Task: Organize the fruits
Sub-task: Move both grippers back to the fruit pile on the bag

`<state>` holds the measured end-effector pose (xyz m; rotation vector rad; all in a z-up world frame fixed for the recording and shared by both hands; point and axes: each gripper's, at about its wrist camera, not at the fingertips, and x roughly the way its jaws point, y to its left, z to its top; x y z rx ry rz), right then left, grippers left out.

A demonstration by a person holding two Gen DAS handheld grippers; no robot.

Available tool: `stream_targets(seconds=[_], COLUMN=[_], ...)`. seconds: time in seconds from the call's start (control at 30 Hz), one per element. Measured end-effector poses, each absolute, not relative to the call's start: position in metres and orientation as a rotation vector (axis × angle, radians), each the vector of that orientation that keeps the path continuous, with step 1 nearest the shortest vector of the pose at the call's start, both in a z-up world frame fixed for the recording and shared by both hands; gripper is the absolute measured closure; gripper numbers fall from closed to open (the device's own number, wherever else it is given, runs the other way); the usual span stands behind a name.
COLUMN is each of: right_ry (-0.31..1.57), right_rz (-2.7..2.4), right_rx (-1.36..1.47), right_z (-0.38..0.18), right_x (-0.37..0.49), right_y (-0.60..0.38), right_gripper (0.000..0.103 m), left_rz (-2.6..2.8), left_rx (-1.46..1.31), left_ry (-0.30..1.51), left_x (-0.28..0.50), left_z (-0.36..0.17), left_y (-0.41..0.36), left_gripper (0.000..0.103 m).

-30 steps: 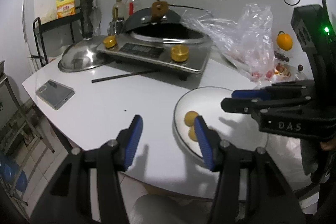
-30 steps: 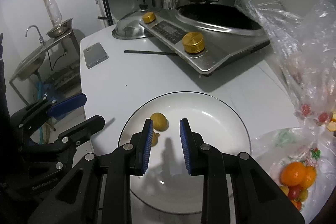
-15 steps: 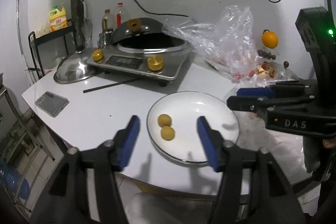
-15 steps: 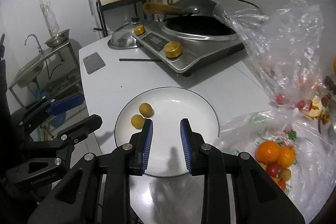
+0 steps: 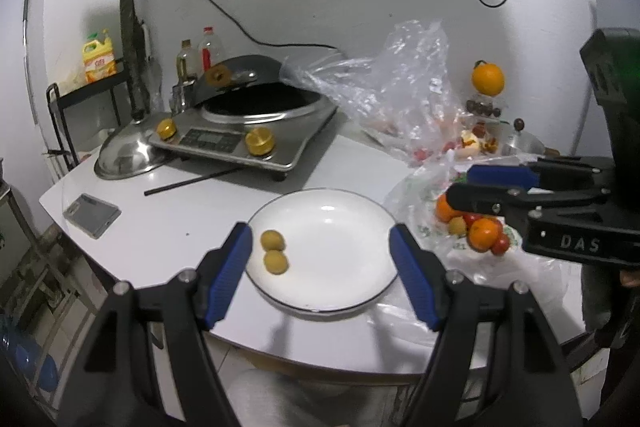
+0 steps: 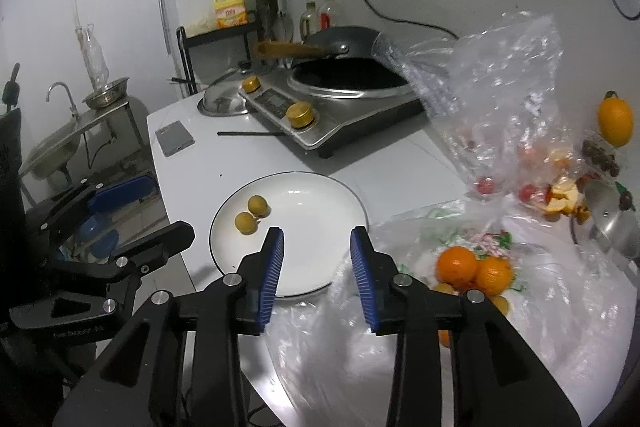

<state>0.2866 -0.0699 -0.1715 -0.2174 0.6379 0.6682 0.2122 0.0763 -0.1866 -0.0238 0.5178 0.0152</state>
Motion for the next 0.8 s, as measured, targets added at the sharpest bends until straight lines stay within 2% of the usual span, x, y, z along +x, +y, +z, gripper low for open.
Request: stream_targets(seconds=[0.33,0.43,0.5,0.8], right_ry=[0.590,0.578,0.572,0.565], right_rz=[0.618,0.594,0.584,0.540], right_rx=[-0.168,-0.151,-0.142,-0.119], right_z=[-0.160,-0.159,-0.157,-0.164], right_x=[0.269,0.265,0.263,0.264], right_y=[-0.117,-0.132,-0.143,-0.179], right_gripper=[0.065,0.062,0.056,0.055], left_rz=[-0.024,-0.035,-0.042,-0.067], left_rx=[0.011,0.017,0.022,0.035], left_ry=[0.509,0.511,0.512,0.527], left_x=[0.207,0.207,0.207,0.213], left_z=[-0.175,-0.174,-0.174,-0.176], left_y=[0.037,0.027,0.020,-0.007], left_gripper=[0.031,0.031,0.031,0.029])
